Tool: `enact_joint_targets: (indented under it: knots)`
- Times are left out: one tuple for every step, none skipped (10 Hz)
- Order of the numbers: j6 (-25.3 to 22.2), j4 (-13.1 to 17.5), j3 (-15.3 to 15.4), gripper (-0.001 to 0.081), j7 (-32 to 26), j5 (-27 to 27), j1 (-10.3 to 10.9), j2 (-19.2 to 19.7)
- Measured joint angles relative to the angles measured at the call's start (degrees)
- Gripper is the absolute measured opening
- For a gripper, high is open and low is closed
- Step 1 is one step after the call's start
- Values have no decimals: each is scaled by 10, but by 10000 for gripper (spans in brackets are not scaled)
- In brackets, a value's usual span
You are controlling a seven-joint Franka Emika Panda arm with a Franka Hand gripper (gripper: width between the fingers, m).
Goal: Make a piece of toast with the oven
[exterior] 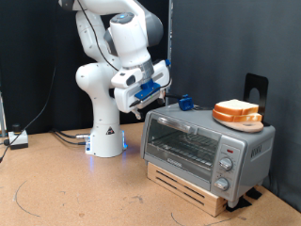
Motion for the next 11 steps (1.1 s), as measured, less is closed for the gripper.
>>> enact_joint_targets:
  knots:
    - [10, -11, 5, 807, 0, 0, 0, 1]
    - [19, -21, 11, 807, 0, 0, 0, 1]
    - [32, -31, 16, 807, 0, 0, 0, 1]
    - [49, -40, 22, 807, 1, 0, 0, 2]
    - [68, -45, 28, 807, 6, 1, 0, 9]
    - [88, -45, 34, 807, 10, 3, 0, 23]
    - [105, -43, 37, 807, 14, 7, 0, 37]
    - [114, -37, 38, 807, 18, 9, 0, 49]
    - [121, -31, 38, 807, 23, 9, -1, 62]
    - [127, -25, 37, 807, 29, 8, -4, 77]
    - [133, -19, 35, 807, 30, 7, -10, 95]
